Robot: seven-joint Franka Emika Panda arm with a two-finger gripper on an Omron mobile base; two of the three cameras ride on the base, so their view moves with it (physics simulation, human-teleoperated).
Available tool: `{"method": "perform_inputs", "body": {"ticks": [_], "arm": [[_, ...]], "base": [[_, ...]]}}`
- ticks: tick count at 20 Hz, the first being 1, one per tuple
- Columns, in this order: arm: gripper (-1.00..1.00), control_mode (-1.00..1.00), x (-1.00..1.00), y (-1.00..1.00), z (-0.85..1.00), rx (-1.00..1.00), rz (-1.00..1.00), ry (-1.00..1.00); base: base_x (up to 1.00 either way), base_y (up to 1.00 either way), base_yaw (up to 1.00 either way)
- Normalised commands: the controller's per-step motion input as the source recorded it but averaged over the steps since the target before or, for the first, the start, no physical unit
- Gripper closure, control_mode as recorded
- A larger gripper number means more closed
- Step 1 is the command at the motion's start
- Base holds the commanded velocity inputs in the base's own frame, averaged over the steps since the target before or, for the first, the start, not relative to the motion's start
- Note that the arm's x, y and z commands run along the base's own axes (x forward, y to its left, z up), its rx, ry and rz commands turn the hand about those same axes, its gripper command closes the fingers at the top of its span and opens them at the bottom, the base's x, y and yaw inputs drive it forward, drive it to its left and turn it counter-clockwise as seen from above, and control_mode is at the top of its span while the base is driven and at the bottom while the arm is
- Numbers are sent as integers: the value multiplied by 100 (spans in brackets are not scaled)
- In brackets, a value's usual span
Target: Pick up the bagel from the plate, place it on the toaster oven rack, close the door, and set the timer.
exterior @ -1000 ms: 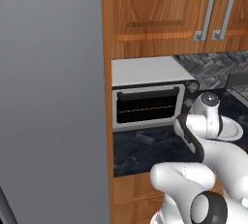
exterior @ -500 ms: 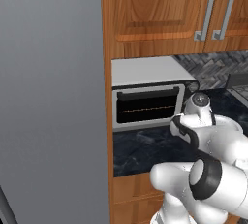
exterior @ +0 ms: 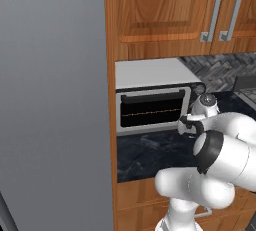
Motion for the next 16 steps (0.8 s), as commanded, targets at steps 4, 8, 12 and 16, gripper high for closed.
{"method": "perform_inputs", "body": {"ticks": [4,8,12,16], "arm": [[-100,-100,20,-18,-14,0,0,0],[-100,-100,17,-9,-16,0,0,0],[-100,-100,21,-1,-18,1,0,0],[-100,-100,26,0,-18,1,0,0]], "base": [[0,0,0],[0,0,0],[0,0,0],[0,0,0]]}}
